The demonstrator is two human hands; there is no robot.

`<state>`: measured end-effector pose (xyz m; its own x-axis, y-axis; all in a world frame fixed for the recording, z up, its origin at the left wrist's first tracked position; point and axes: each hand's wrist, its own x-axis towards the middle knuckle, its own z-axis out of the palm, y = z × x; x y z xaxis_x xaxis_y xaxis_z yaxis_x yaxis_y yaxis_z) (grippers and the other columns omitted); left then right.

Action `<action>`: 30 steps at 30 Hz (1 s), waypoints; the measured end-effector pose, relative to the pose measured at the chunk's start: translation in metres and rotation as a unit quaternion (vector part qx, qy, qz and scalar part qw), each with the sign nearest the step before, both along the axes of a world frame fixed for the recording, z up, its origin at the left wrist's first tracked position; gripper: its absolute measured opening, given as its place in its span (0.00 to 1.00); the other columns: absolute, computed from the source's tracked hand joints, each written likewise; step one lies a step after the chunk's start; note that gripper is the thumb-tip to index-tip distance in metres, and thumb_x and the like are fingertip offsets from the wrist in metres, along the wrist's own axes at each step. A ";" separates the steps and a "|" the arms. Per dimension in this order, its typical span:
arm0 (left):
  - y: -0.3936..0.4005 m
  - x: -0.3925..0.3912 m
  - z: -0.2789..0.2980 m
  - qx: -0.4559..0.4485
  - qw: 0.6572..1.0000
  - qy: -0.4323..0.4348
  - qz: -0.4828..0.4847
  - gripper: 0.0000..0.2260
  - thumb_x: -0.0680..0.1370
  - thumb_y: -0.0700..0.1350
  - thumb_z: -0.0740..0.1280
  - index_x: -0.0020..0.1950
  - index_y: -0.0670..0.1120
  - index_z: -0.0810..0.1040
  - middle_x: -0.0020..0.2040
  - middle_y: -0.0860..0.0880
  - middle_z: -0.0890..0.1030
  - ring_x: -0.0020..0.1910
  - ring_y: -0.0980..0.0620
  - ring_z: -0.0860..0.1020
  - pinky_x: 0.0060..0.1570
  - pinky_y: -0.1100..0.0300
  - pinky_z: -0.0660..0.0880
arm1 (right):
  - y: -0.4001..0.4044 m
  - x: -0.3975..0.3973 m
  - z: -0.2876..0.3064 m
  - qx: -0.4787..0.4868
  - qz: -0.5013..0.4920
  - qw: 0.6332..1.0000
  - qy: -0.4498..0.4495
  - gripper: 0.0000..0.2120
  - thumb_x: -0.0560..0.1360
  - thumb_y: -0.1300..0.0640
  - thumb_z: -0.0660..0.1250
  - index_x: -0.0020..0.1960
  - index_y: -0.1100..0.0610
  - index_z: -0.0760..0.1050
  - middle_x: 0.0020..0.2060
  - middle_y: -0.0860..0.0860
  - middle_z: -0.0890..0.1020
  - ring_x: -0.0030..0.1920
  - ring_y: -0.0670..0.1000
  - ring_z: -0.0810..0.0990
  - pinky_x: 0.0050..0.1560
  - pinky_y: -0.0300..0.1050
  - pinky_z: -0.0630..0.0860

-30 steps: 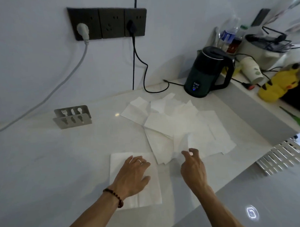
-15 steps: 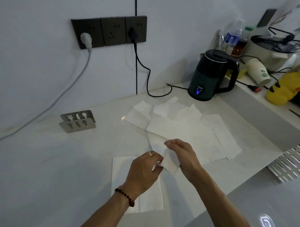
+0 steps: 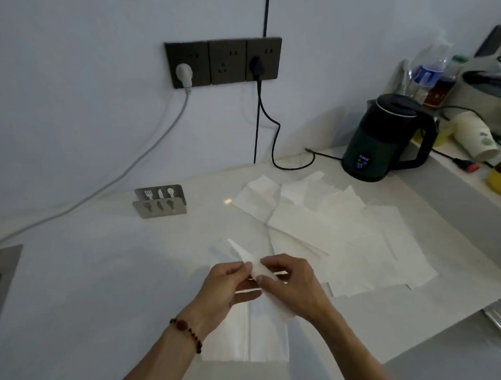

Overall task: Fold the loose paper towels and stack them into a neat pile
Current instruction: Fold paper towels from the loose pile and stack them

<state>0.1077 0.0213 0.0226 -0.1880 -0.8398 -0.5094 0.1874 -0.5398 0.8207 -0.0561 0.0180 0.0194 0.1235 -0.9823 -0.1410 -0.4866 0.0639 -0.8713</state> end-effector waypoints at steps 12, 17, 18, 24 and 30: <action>0.003 0.007 -0.004 -0.035 0.996 -0.039 0.073 0.08 0.78 0.41 0.68 0.48 0.37 0.84 0.46 0.40 0.85 0.47 0.43 0.84 0.45 0.58 0.80 | 0.004 0.021 0.003 -0.008 0.052 0.998 -0.015 0.12 0.72 0.57 0.70 0.47 0.40 0.80 0.41 0.35 0.83 0.46 0.38 0.81 0.43 0.29 0.75; 0.001 0.006 -0.006 -0.032 0.994 -0.063 0.085 0.08 0.76 0.43 0.71 0.45 0.38 0.84 0.44 0.39 0.85 0.43 0.45 0.83 0.40 0.59 0.79 | 0.007 0.021 0.000 0.032 0.039 0.997 -0.062 0.07 0.77 0.56 0.67 0.45 0.53 0.85 0.39 0.48 0.85 0.40 0.48 0.83 0.43 0.39 0.78; 0.000 0.006 -0.007 -0.031 0.994 -0.059 0.086 0.08 0.76 0.43 0.71 0.45 0.38 0.84 0.44 0.39 0.85 0.43 0.44 0.83 0.41 0.58 0.79 | 0.007 0.021 -0.001 0.043 0.038 0.996 -0.068 0.09 0.77 0.55 0.66 0.44 0.55 0.84 0.39 0.51 0.85 0.40 0.50 0.82 0.42 0.43 0.78; 0.000 0.007 -0.006 -0.029 0.996 -0.047 0.076 0.09 0.77 0.43 0.70 0.41 0.38 0.83 0.40 0.40 0.84 0.40 0.45 0.82 0.44 0.55 0.80 | 0.009 0.022 -0.005 0.096 -0.043 0.989 -0.106 0.15 0.79 0.56 0.61 0.41 0.61 0.81 0.37 0.56 0.81 0.36 0.53 0.77 0.39 0.43 0.76; -0.001 0.040 -0.008 0.020 0.991 -0.023 0.131 0.10 0.77 0.38 0.65 0.35 0.42 0.76 0.32 0.47 0.77 0.31 0.52 0.76 0.32 0.59 0.71 | 0.005 0.022 -0.010 0.175 -0.183 0.941 -0.226 0.10 0.76 0.60 0.65 0.37 0.57 0.81 0.34 0.52 0.81 0.36 0.52 0.77 0.39 0.47 0.75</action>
